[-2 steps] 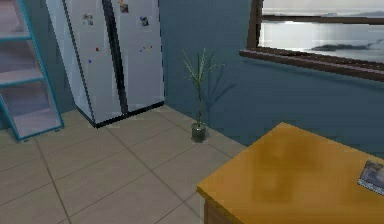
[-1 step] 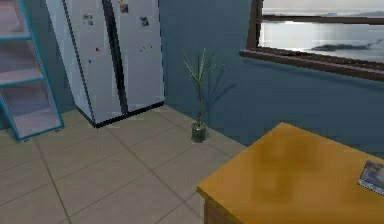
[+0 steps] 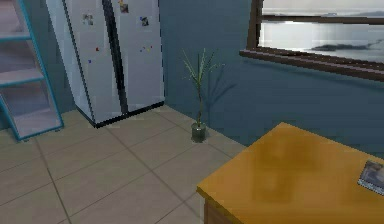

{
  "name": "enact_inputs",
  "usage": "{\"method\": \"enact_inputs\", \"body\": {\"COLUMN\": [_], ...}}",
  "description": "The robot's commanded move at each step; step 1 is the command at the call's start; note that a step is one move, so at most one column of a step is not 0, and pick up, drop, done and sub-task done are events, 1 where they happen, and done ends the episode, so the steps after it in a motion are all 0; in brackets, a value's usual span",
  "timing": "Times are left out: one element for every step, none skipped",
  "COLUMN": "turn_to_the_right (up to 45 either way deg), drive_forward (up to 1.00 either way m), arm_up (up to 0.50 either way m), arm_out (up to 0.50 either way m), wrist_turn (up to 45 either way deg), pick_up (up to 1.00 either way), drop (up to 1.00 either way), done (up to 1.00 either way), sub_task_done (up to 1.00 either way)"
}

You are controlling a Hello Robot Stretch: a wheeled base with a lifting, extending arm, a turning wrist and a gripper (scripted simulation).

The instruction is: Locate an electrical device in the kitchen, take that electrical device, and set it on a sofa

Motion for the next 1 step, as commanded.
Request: {"method": "enact_inputs", "body": {"turn_to_the_right": [0.0], "drive_forward": [0.00], "arm_up": [0.00], "arm_out": [0.00], "wrist_turn": [45.0], "pick_up": [0.00], "drop": [0.00], "done": [0.00], "sub_task_done": [0.00]}}
